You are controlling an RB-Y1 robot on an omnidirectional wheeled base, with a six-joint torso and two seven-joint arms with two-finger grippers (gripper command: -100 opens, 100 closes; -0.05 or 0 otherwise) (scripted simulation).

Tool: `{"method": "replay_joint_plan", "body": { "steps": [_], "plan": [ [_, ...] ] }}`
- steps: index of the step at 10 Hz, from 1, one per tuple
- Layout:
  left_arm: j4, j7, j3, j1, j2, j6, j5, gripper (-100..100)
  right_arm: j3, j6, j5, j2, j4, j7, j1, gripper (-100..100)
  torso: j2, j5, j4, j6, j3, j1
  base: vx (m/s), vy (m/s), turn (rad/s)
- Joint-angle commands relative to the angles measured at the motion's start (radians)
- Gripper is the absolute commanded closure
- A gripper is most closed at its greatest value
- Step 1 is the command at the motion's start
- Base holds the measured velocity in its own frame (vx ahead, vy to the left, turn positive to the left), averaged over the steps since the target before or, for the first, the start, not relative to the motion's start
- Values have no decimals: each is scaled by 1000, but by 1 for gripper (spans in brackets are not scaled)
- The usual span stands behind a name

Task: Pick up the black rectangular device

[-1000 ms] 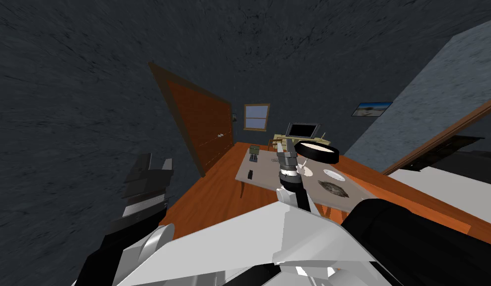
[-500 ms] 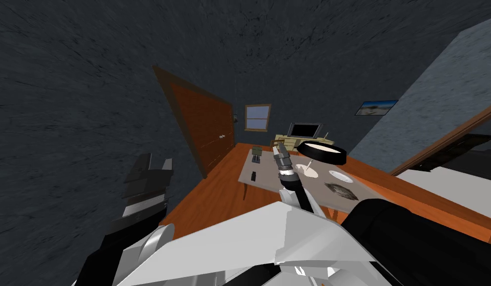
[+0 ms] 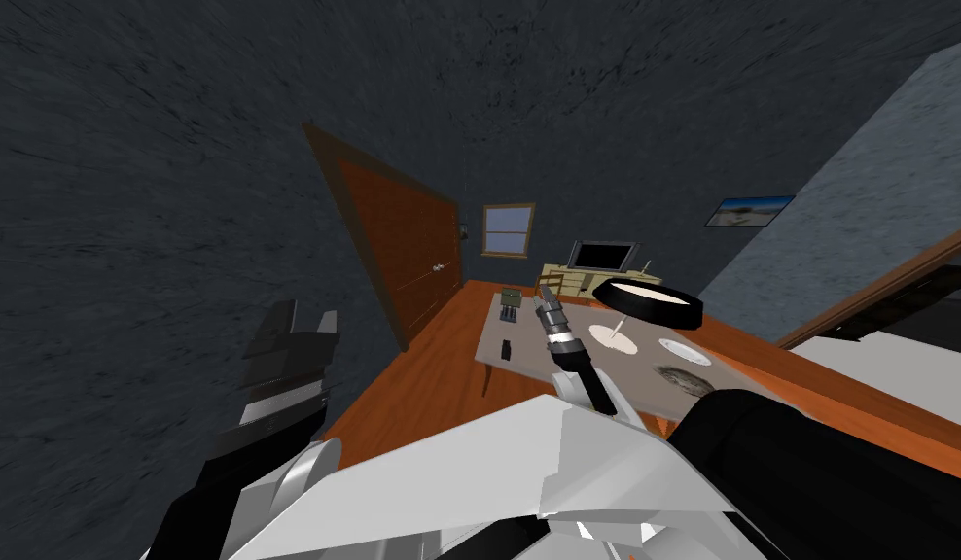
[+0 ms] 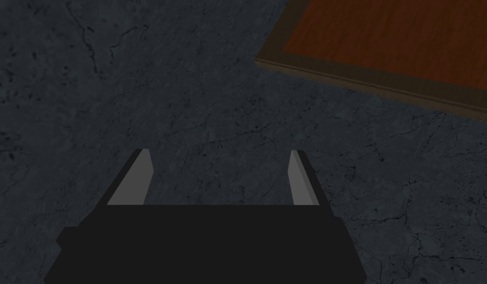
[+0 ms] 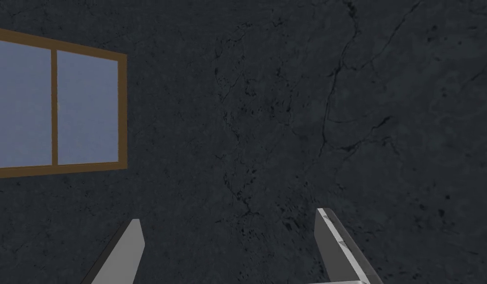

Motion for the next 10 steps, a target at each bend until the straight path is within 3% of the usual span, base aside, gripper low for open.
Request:
{"method": "replay_joint_plan", "body": {
  "steps": [1,10],
  "plan": [
    [0,0,0,0,0,0,0,0,-23,50,-2,-12,41,-30,5,-100,0,0,0,0,0,0,159,139,28],
    [0,0,0,0,0,0,0,0,-96,270,-15,-25,155,-118,6,-100,-2,0,0,0,-1,0,102,98,10]
  ]
}}
